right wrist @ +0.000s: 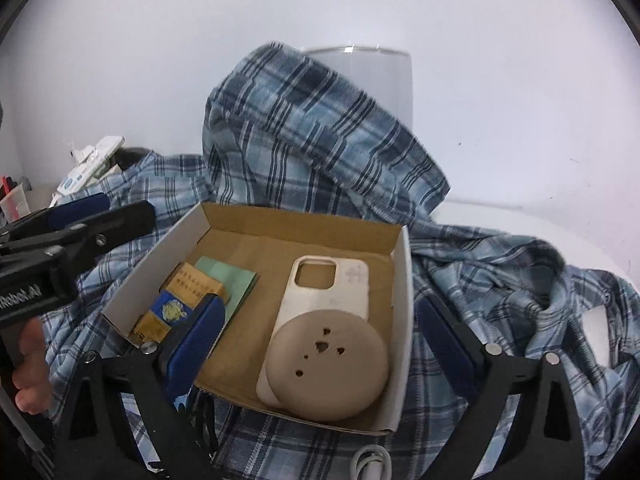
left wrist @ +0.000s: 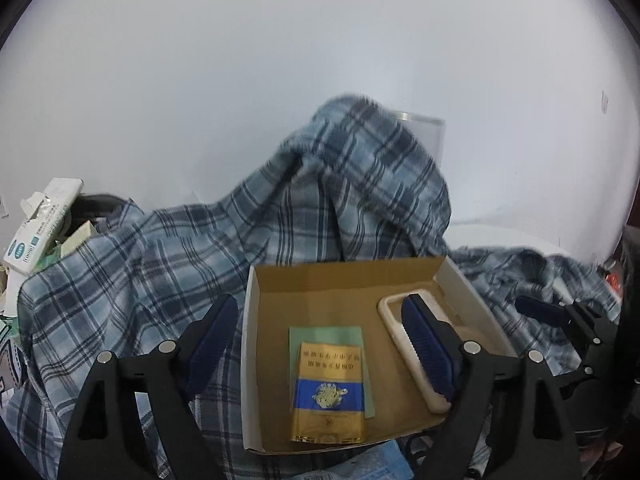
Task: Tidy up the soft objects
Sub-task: 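Place the pack on the card with left tool while right sets speaker on case, then withdraw both tools from the box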
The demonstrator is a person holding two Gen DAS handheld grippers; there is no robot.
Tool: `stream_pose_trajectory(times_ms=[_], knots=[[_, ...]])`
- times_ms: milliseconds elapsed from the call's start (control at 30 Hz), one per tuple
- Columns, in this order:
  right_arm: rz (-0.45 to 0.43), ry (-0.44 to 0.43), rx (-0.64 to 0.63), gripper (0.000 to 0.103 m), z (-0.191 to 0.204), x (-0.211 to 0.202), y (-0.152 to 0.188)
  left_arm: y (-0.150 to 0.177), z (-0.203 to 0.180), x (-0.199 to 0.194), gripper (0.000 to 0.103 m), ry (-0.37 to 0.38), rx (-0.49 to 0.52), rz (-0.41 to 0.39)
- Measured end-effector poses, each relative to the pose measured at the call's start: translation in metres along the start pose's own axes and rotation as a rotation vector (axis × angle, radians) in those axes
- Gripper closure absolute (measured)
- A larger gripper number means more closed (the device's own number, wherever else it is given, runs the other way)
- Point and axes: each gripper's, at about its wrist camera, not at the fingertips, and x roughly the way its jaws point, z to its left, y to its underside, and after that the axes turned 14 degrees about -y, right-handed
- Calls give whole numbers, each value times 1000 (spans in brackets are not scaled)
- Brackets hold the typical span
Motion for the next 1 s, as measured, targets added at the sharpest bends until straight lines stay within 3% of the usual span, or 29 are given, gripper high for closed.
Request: stream_pose_trajectory(times_ms=[200,400,500,633,833,1000], knots=[[-59,4,7,7,2,-39,-18,-21,-1,-48,17,0,-12,-80],[-166,2,-14,6,13,-97,-29,-28,1,-112,17,19,-3,-215],[-215,-14,-14,6,15,-123,-24,-20,3,-137,15,36,-20,-252],[-253,-28,1,4,12,-146,-12,-1,-2,-160,0,53,-2,-299],[-283,-32,-14,3,10,-161,13,34,-5,-177,0,77,-7,-351],[-324,-51,-39,1,4,-159,32,56,-7,-164,0,62,-7,-338]])
